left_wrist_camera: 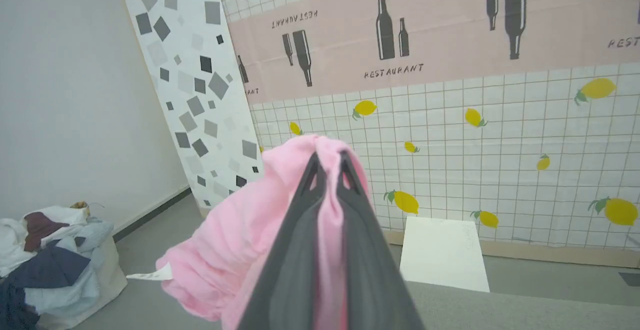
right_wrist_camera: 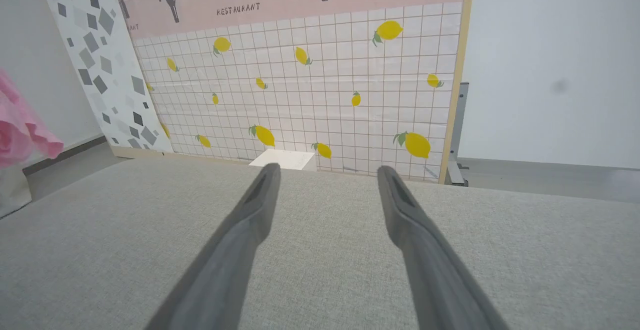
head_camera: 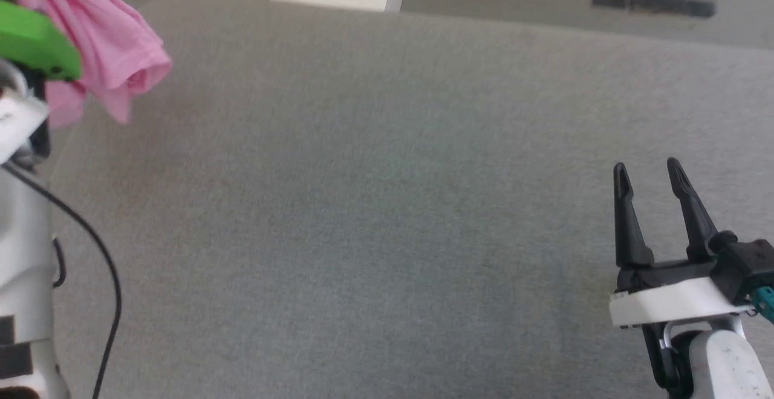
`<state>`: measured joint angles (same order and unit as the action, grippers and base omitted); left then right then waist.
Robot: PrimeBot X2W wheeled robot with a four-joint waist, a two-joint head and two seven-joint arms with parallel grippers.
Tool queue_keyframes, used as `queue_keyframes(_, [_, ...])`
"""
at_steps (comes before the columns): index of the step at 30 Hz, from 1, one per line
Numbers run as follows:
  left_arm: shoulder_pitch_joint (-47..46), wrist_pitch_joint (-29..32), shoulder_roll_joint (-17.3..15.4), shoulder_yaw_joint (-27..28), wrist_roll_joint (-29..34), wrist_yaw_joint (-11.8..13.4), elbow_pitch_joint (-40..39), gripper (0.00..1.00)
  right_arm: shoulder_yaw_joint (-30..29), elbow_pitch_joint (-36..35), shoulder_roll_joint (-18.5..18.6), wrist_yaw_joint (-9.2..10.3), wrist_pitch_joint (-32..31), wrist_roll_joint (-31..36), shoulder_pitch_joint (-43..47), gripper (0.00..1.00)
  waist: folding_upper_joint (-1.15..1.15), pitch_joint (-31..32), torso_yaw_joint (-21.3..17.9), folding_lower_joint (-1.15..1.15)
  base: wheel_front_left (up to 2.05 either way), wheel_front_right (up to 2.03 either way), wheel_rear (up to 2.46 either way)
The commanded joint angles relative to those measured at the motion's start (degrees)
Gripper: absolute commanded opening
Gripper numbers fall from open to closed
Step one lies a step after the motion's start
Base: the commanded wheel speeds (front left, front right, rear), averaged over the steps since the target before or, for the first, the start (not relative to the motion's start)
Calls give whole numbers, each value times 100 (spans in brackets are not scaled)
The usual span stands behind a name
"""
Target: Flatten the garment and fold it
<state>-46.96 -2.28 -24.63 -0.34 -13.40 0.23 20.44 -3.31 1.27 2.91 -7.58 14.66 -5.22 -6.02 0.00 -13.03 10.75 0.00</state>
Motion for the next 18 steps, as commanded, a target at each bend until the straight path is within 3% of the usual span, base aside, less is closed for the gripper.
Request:
queue_keyframes(1, [-180, -146, 97, -129, 87, -68, -96, 0, -25, 4, -2, 9, 33, -52, 88, 100, 0, 639, -486, 0, 0, 0, 0])
queue_keyframes(11, [-575, -495, 900, -1035, 66, -449, -375, 0, -25, 20, -2, 9, 33, -122, 329, 100, 0, 1098, -1140, 0, 0, 0, 0])
queue_keyframes(18, [-352, -235, 1524, -1697, -334, -662, -236, 0, 40, 46, -2, 9, 33, -125, 374, 100, 0, 1199, -1604, 0, 0, 0, 0])
